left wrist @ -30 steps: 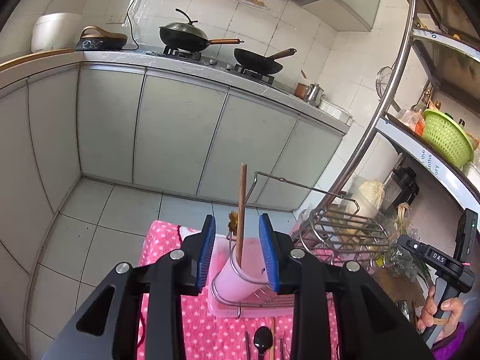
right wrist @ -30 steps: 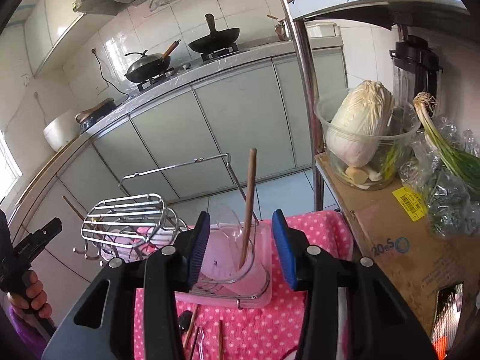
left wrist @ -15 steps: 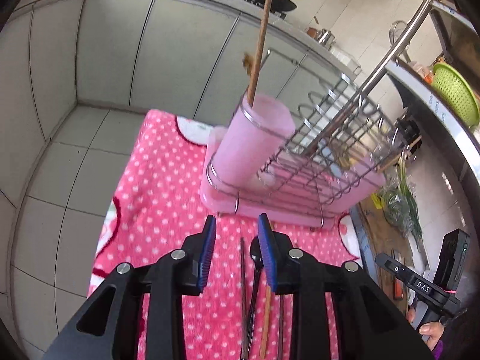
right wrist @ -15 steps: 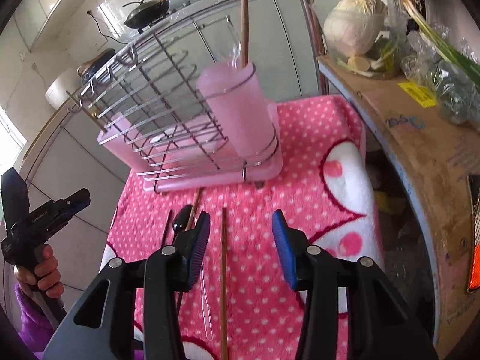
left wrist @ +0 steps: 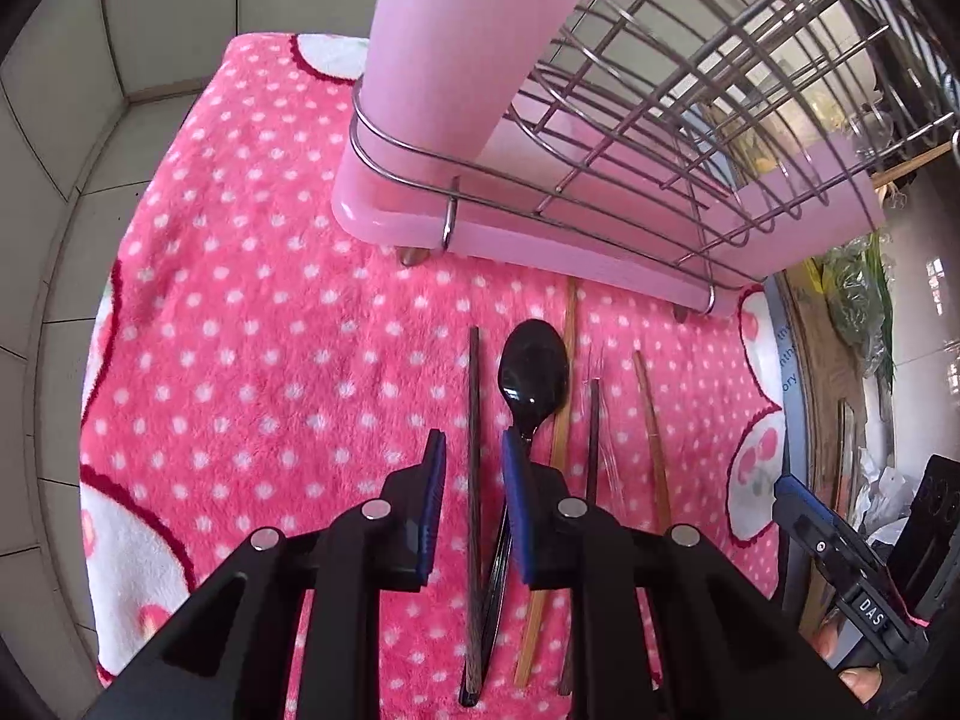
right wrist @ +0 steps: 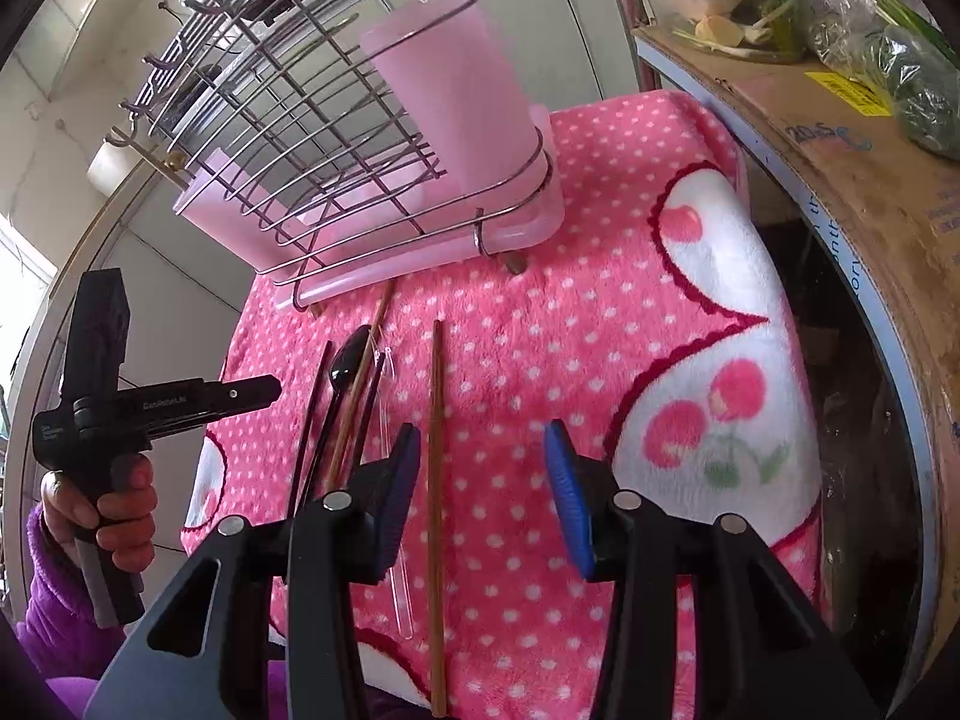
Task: Organize utensils
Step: 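Lower the left gripper onto a dark chopstick and close on it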
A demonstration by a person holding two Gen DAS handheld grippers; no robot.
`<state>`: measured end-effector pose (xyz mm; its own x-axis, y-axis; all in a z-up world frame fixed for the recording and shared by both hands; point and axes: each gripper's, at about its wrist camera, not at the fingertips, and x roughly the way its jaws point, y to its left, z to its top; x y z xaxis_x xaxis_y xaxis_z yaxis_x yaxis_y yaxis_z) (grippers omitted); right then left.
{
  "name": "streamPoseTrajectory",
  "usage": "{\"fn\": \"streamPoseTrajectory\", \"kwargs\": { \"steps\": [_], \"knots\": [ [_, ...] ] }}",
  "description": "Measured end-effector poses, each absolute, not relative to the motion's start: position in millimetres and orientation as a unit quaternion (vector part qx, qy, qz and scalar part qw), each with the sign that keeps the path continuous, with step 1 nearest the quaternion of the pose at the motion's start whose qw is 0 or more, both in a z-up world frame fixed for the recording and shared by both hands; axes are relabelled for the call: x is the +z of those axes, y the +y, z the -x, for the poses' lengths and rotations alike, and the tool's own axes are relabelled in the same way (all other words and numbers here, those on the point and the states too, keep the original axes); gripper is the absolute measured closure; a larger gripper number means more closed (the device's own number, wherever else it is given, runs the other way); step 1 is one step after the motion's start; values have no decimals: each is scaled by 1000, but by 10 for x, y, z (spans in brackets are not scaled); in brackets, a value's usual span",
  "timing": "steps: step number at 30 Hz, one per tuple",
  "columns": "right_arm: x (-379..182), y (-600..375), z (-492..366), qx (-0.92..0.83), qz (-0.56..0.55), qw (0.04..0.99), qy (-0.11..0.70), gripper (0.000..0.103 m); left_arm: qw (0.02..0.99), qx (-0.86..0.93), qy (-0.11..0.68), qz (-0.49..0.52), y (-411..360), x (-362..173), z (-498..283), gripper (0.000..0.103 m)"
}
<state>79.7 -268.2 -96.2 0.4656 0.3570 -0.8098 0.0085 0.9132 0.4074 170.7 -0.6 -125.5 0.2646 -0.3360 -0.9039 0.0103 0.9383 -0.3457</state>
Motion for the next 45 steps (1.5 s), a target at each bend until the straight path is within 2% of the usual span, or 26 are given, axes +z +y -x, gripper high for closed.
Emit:
{"fn": "streamPoseTrajectory", "kwargs": {
  "steps": [19,22,26,30,32,45],
  "knots": [
    [-1085,-2739,-897,129,-212,825,508,59,764,-75,640,43,-466,-1548,-2046,87],
    [-1091,-2660,-932,137,-212,820,513,59,772,-68,632,28,-545,-1555,-2071,97],
    [-1080,-2545,-1019,146,-200,816,522,60,779,-77,614,98,-355,-1482,-1986,99],
    [-1134,-2462,-1217,148,-202,802,542,78,787,-89,597,125,-184,-1354,-1879,99],
    [-1190,-2394,-1335,152,-203,792,556,82,795,-95,586,126,-121,-1267,-1829,99],
    [-1466,-1903,-1763,103,-109,770,621,83,831,-142,520,138,221,-855,-1557,99]
  ]
}}
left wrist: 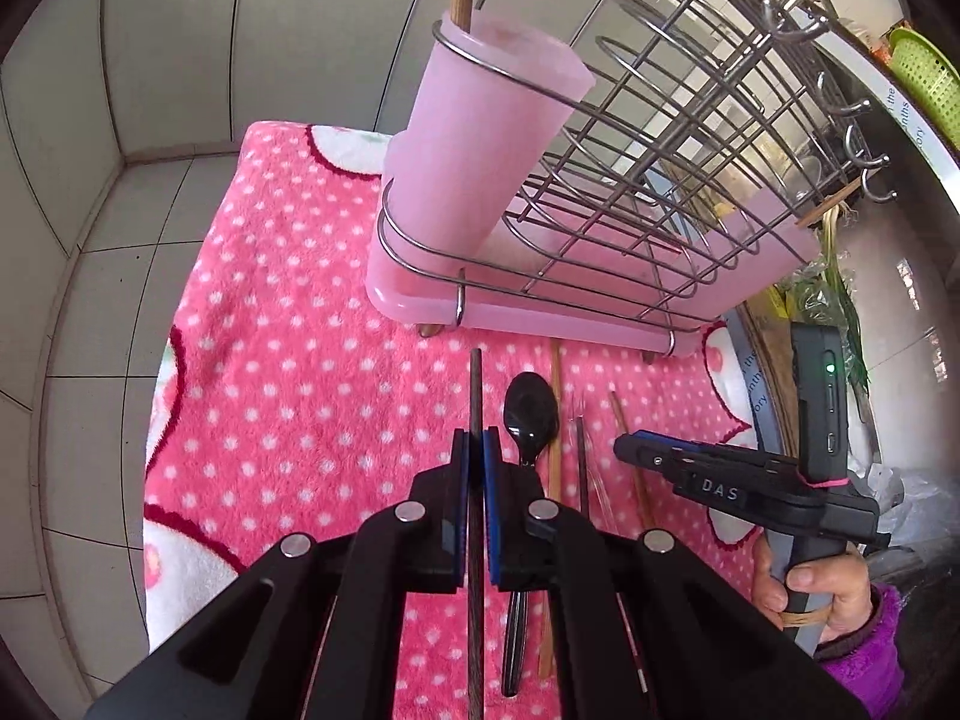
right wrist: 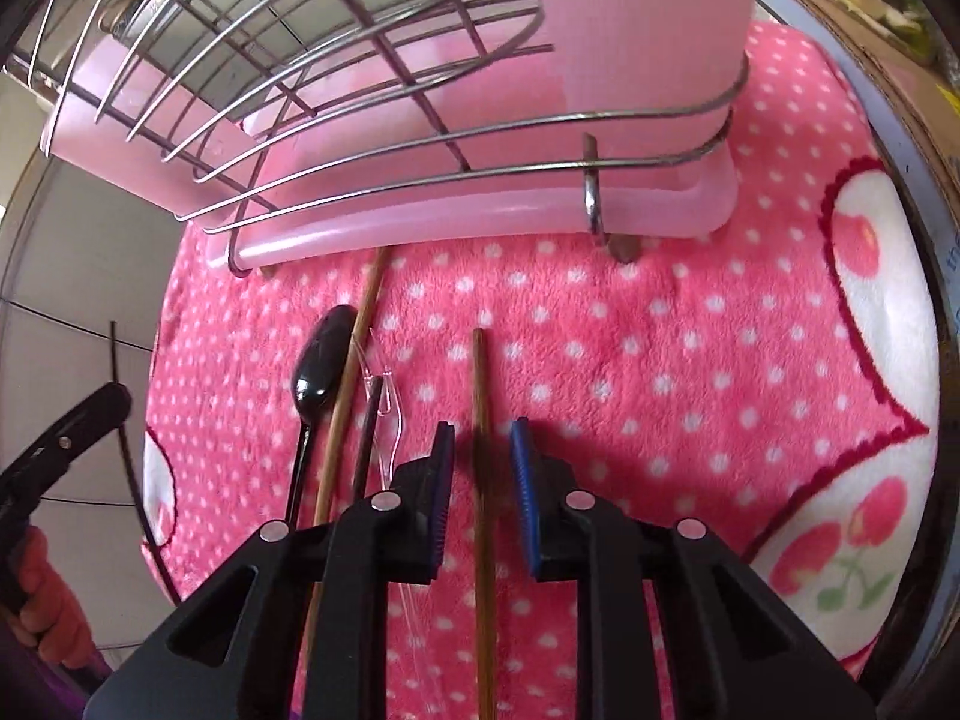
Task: Organize utensils
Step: 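Lower the left gripper onto a dark chopstick and close on it, then put the dark chopstick in the pink cup with left gripper while right drops a wooden one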
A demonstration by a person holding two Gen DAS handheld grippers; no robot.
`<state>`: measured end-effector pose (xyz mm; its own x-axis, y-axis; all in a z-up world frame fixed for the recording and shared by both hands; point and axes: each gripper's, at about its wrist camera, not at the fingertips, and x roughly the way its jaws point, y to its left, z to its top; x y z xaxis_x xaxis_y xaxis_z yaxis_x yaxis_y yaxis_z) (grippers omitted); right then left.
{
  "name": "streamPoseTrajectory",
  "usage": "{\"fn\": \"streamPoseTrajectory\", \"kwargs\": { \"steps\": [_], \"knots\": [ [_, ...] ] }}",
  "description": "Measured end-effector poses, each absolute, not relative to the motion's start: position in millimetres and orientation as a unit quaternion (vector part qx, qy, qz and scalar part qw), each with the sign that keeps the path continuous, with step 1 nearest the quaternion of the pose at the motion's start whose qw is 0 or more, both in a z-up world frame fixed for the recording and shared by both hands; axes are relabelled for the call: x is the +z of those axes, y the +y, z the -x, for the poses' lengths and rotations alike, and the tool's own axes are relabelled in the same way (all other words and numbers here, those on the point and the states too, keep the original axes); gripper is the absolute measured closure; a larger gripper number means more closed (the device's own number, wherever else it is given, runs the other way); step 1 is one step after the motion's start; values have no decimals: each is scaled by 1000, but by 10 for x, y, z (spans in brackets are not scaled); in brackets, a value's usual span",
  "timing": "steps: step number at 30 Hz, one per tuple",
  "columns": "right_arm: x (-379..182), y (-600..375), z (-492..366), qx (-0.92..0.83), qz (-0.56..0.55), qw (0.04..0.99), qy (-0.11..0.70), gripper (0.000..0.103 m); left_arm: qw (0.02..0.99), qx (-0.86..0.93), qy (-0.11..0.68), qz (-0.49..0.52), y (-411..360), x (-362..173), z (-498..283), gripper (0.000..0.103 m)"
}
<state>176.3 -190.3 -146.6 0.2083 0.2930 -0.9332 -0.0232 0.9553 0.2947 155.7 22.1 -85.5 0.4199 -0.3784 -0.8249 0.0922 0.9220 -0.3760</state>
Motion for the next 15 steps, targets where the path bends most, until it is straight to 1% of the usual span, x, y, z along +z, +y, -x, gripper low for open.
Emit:
{"fn": "streamPoseTrajectory", "kwargs": {
  "steps": [1,2,4,8,15],
  "knots": [
    [-1467,-1870,-1770,98,-101,772,620,85,831,-143,519,139,239,-851,-1554,99],
    [-1469,-1838,-1770,89,-88,776,618,93,832,-145,517,140,253,-844,-1548,99],
    [-1479,-1789,-1757,85,-69,784,611,96,833,-146,514,141,287,-836,-1515,99],
    [-1408,-1871,-1641,102,-108,792,592,97,842,-144,501,141,323,-794,-1434,99],
    [-885,-2057,-1232,129,-137,841,507,97,868,-144,451,149,449,-520,-1305,99]
  ]
}}
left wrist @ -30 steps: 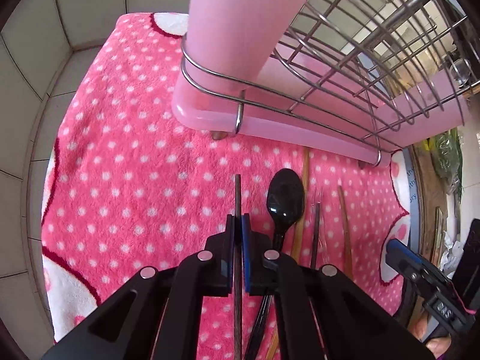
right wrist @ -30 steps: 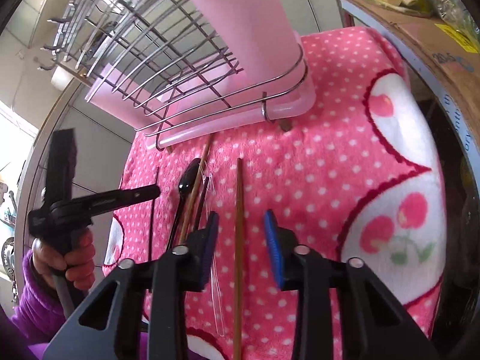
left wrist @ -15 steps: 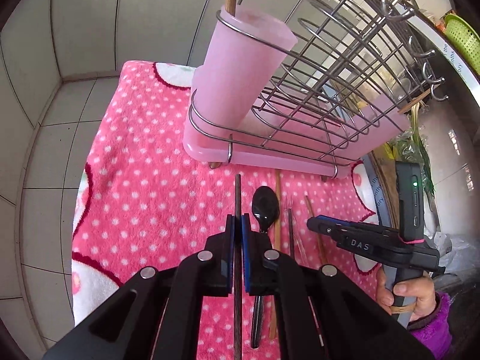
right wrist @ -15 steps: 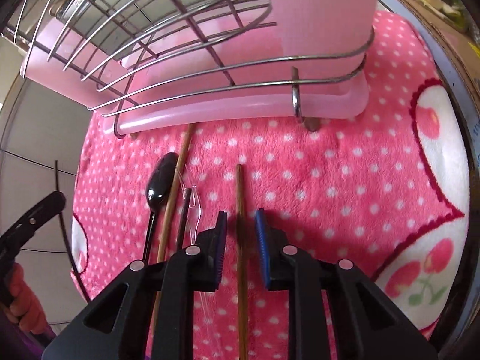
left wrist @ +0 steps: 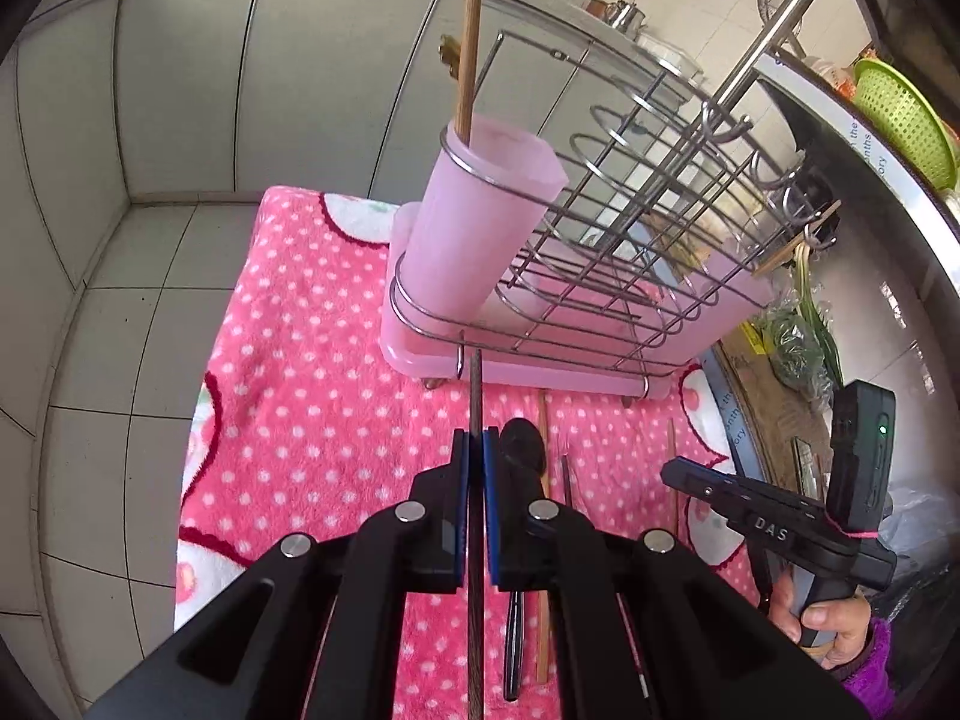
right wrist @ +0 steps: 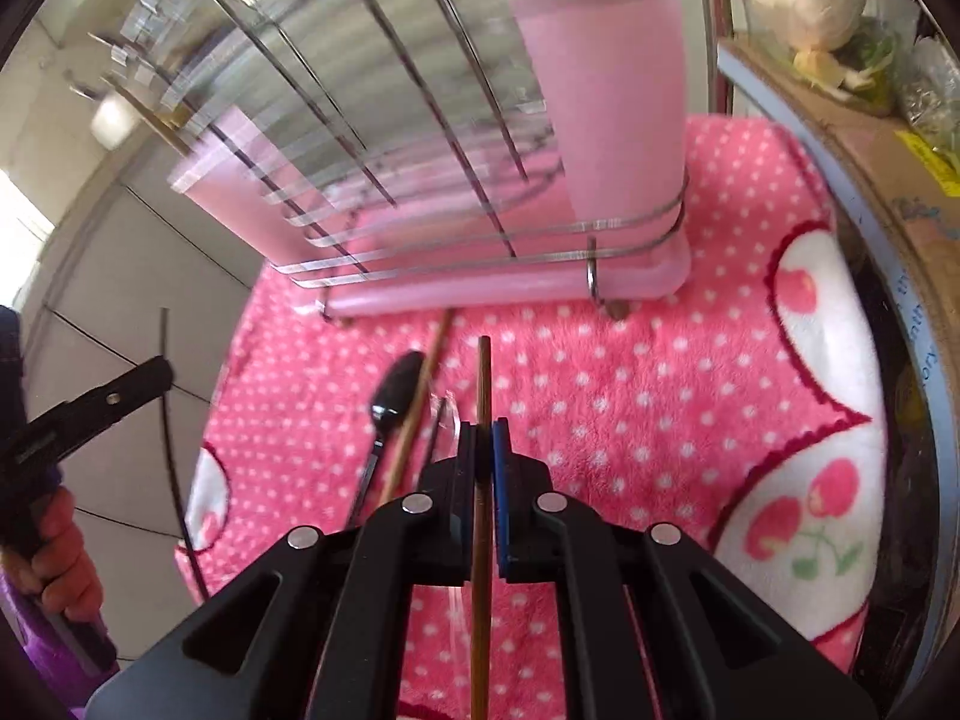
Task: Organize utensils
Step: 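Put the dark chopstick in the pink cup with left gripper while right drops a wooden one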
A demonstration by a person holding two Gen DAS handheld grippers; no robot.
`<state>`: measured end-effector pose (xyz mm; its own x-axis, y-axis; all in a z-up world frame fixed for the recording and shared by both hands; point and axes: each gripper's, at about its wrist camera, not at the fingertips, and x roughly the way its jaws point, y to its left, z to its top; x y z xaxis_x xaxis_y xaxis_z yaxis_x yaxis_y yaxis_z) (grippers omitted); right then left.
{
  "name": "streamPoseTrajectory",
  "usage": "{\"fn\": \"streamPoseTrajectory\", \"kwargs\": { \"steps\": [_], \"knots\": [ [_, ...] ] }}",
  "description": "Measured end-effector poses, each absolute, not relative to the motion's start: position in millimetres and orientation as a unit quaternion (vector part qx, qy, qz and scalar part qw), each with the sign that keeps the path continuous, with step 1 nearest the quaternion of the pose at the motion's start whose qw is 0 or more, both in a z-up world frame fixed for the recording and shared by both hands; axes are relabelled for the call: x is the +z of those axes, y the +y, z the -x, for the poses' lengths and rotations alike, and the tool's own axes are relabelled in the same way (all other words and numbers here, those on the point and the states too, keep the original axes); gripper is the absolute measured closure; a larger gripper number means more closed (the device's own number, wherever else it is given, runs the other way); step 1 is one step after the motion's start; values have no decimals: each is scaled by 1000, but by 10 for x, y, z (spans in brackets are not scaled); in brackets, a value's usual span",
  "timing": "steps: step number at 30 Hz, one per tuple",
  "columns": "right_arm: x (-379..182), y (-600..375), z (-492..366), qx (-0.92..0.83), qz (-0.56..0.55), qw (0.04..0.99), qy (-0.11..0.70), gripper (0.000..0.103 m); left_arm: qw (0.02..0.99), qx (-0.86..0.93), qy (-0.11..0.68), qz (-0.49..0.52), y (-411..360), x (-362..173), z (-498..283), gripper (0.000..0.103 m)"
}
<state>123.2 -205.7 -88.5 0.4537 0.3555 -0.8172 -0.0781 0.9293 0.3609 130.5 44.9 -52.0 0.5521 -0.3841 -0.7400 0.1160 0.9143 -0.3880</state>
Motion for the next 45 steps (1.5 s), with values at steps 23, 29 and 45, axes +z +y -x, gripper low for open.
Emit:
{"fn": "streamPoseTrajectory", "kwargs": {
  "steps": [23,29,45],
  "knots": [
    [1061,-2780,-849,102,-137,958,230,97,950,-148,216,170,451,807,-1231,99],
    [1427,-2903,-1033,83,-141,973,161,97,967,-122,169,149,319,1021,-1435,99],
    [1431,-2917,-1741,35,-117,990,66,97,987,-58,81,123,202,1021,-1931,99]
  ]
}}
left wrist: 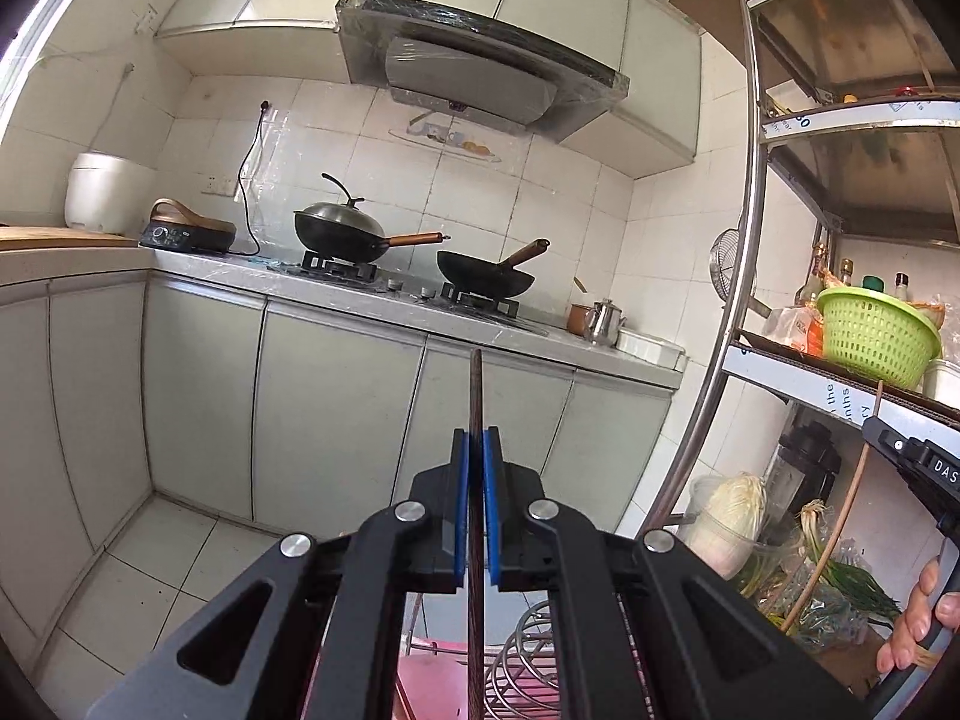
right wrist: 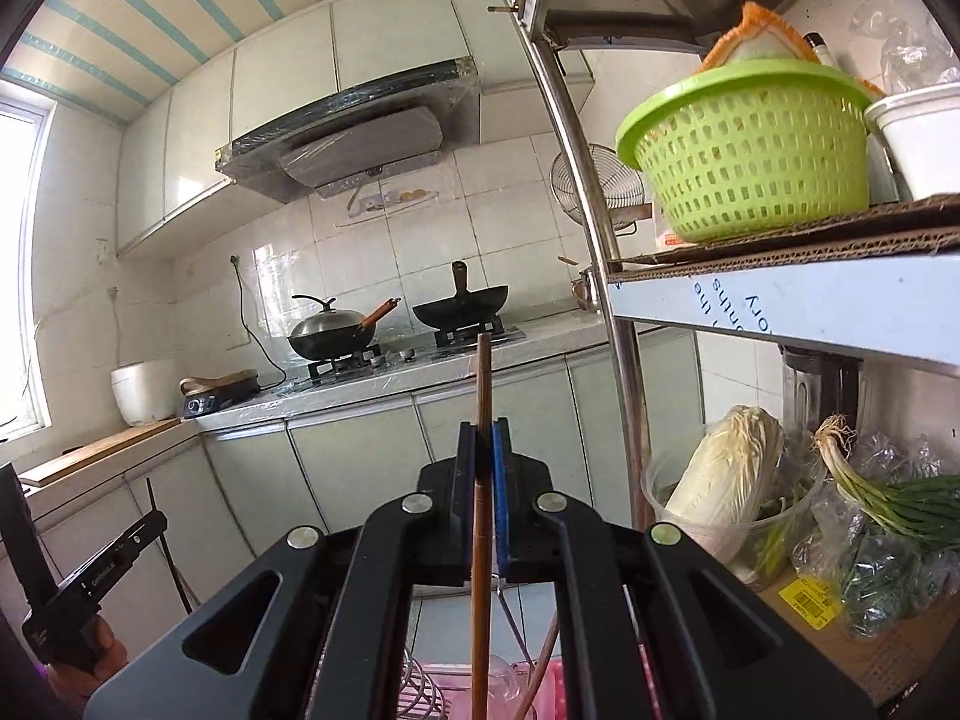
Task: Organize utensils
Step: 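Put the dark chopstick in the pink cup with left gripper while right drops a wooden one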
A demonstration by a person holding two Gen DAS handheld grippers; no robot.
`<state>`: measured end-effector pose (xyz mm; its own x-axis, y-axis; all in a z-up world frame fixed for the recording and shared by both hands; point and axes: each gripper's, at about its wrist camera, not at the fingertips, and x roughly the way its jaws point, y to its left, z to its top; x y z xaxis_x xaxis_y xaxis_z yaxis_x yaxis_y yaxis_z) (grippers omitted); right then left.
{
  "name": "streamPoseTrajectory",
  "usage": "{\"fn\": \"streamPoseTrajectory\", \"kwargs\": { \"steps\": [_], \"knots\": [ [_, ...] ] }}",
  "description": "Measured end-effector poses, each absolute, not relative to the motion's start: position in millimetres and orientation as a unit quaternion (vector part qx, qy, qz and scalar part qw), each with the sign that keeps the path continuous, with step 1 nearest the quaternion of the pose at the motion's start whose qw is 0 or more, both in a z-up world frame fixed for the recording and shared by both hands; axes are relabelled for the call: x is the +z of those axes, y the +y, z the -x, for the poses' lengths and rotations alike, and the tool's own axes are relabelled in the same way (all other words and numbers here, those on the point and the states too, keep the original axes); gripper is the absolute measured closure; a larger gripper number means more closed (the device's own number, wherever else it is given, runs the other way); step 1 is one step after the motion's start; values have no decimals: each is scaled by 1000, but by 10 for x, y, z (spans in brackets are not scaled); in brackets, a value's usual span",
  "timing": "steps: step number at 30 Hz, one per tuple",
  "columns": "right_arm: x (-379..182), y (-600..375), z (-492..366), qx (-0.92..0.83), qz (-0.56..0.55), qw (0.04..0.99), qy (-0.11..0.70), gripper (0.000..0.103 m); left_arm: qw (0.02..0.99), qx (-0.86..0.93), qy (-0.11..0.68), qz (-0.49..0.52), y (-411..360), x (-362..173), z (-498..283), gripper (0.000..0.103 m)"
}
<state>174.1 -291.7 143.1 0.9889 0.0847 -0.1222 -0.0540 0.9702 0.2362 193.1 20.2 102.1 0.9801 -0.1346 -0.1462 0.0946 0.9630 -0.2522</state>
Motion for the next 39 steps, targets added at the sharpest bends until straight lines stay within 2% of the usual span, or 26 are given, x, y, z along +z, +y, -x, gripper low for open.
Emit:
{"fn": "streamPoseTrajectory", "kwargs": {
  "steps": [10,25,34,39],
  "knots": [
    [967,-2834,-1858,30,-112,990,77,97,994,-30,50,91,79,485,-1965,99],
    [442,-2973,-1486,24,-174,971,161,97,976,-36,143,162,370,83,-1810,99],
    [413,-3043,-1748,35,-194,960,199,97,951,-48,205,226,597,-83,-2187,99],
    [423,-3020,-1986,43,-193,956,216,97,953,-48,208,215,544,-48,-2274,99]
  ]
}}
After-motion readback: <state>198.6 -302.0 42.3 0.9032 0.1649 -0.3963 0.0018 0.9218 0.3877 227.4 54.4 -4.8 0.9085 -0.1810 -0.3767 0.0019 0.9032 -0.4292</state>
